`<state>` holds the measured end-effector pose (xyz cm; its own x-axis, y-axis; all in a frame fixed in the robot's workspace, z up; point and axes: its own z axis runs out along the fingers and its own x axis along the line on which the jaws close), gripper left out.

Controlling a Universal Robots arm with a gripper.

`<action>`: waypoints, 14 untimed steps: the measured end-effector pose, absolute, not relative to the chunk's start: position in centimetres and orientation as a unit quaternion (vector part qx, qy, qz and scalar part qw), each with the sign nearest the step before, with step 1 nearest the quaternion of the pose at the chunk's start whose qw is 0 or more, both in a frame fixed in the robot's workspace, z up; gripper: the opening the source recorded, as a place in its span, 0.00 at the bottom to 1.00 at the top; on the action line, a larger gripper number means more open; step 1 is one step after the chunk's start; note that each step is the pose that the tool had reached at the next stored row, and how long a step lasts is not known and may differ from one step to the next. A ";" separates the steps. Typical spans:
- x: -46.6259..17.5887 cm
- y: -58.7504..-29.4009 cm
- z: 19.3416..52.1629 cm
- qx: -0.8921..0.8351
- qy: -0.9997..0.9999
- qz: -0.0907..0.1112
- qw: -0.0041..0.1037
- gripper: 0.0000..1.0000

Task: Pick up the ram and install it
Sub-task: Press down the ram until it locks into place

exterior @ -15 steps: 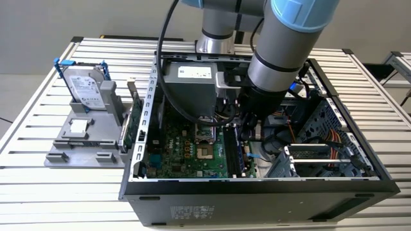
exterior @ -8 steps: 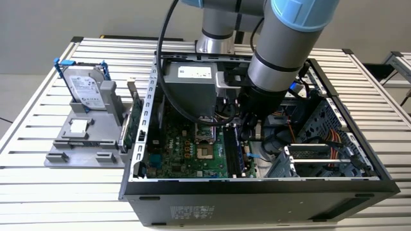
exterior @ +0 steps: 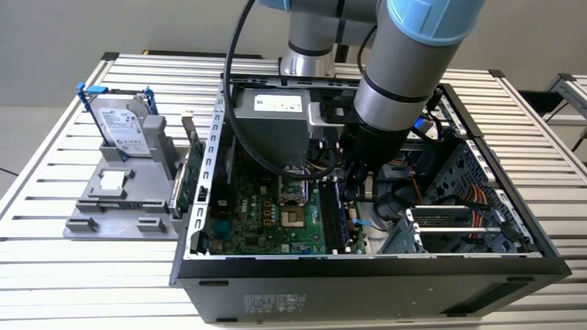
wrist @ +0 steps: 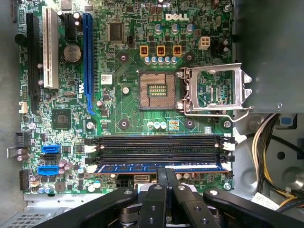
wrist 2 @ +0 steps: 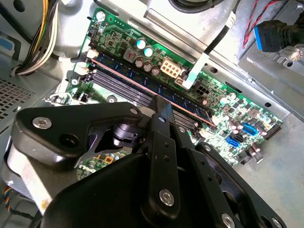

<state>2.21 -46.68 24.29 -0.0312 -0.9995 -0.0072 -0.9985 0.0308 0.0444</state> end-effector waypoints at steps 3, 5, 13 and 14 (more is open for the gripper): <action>2.2 -46.7 24.0 0.696 -0.718 -0.019 0.013 0.00; 2.2 -46.8 23.8 0.696 -0.718 -0.019 0.014 0.00; 2.2 -47.1 22.4 0.696 -0.718 -0.020 0.014 0.00; 2.2 -47.1 22.2 0.696 -0.718 -0.019 0.014 0.00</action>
<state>2.20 -47.06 22.23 -0.0313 -0.9995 -0.0068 -0.9984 0.0309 0.0474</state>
